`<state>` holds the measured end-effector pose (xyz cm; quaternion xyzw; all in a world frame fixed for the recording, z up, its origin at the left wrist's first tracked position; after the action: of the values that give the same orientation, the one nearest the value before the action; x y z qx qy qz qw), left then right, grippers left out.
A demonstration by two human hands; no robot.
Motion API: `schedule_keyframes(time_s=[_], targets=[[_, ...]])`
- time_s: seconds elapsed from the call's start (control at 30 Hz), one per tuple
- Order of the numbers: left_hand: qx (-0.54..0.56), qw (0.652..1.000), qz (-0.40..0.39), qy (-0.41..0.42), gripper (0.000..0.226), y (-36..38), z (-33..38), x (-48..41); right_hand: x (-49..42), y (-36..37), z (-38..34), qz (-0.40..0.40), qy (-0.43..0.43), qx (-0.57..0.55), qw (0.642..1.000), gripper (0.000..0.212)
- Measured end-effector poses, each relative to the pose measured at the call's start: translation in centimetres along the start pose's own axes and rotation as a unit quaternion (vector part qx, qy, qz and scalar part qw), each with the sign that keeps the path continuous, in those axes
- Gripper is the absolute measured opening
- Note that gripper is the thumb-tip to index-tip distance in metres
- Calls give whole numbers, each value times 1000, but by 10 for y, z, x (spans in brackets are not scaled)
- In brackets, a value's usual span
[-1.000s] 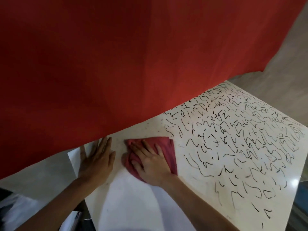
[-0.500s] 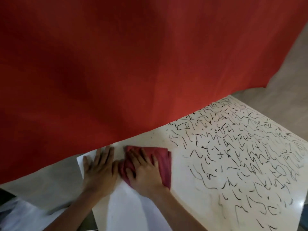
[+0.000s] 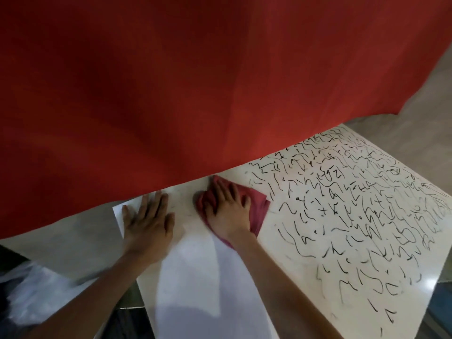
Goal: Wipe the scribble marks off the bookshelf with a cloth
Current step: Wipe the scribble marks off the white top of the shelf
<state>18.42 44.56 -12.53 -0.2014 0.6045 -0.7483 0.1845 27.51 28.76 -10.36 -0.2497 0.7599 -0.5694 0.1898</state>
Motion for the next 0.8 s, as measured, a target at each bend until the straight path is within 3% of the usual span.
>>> schedule_keyframes(time_s=[0.07, 0.17, 0.33, 0.43, 0.6, 0.7, 0.8], targets=[[5, 1000, 9, 6, 90, 0, 0, 0, 27, 9, -26, 17, -61, -2, 998, 75], [6, 1000, 14, 9, 89, 1, -1, 1, 27, 9, -20, 30, -65, 14, 997, 78], [16, 1000, 23, 3, 83, 2, -3, 3, -36, -17, 62, 24, 109, 17, 994, 64], [4, 1000, 16, -1, 83, 2, -3, 3, -46, -23, 74, 17, 157, 0, 987, 65], [-3, 1000, 20, -1, 90, 2, -3, 1, 5, -9, 31, 19, 110, -11, 994, 67], [10, 1000, 23, 10, 83, 5, -2, 1, 49, 2, 3, 27, 61, 28, 997, 87], [1, 1000, 16, 8, 85, 2, -1, 1, 29, -2, 13, 24, 67, 17, 997, 87]])
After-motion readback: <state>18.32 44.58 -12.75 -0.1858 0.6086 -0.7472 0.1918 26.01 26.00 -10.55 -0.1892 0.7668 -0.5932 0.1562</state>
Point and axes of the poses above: each hand's wrist, its own x-axis away from the middle knuckle, its own y-axis out of the palm, z = x × y, the point moved 2 cm from there along -x, towards the middle knuckle, and after that the axes turned 14 degrees about -y, right-handed, at the moved point
